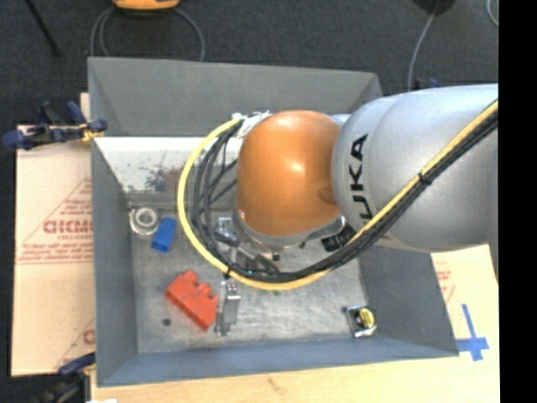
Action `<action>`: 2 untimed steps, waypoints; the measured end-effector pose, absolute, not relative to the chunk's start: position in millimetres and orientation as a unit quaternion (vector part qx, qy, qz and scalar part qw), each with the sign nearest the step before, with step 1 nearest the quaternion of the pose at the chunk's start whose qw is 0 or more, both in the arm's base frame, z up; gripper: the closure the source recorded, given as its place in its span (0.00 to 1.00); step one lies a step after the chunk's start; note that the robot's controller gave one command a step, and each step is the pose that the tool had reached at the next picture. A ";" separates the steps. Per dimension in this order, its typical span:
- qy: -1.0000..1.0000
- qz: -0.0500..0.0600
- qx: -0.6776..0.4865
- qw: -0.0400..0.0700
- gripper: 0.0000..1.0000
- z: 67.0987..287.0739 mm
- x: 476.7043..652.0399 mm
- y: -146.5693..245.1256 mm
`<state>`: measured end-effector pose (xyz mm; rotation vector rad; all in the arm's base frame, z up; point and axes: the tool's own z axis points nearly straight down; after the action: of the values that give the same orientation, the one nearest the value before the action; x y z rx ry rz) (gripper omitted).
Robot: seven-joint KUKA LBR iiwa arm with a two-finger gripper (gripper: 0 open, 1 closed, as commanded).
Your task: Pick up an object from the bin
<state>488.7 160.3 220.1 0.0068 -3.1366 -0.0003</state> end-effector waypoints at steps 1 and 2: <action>-0.995 0.000 0.096 0.000 0.00 77.1 518.9 157.3; -0.996 -0.001 0.094 -0.001 1.00 80.1 519.1 158.3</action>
Offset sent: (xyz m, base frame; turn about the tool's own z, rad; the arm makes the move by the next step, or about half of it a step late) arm 0.0296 -0.0018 -0.1402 -0.1892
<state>519.1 158.3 80.1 0.2963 -3.1297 -0.0029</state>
